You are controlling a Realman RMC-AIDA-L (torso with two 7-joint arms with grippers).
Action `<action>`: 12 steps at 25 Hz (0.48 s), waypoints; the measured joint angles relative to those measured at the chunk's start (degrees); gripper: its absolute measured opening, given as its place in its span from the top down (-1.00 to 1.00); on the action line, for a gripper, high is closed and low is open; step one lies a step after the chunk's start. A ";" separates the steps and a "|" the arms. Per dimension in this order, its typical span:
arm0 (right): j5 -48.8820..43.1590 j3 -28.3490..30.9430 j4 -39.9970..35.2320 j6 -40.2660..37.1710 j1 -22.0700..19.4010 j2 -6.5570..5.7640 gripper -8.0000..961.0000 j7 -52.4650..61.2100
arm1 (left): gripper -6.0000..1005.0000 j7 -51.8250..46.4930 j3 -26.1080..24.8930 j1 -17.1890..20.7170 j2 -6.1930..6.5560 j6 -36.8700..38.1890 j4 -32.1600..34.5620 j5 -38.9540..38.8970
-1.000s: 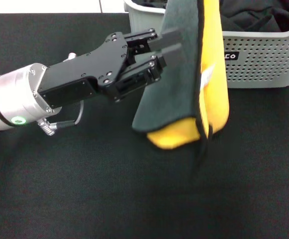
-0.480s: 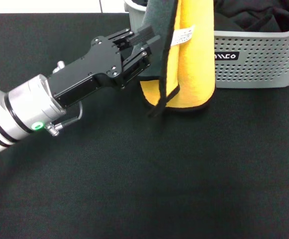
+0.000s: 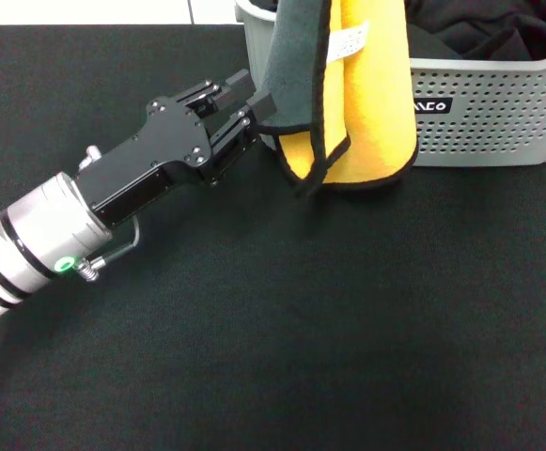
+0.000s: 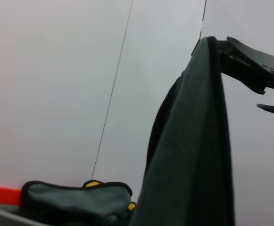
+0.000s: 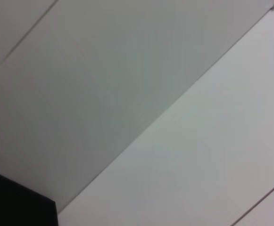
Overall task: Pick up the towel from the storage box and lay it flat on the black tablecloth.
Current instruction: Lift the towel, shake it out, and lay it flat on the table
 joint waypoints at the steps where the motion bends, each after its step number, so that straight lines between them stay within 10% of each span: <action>1: -0.52 -0.45 0.10 -0.74 0.00 0.03 0.85 0.01 | 0.30 -0.10 0.01 0.12 -0.04 0.28 -0.43 -0.04; 12: -0.97 -2.58 0.53 -4.27 0.42 0.06 0.84 0.01 | 0.30 2.68 -0.17 0.53 -0.19 1.21 -6.16 -0.75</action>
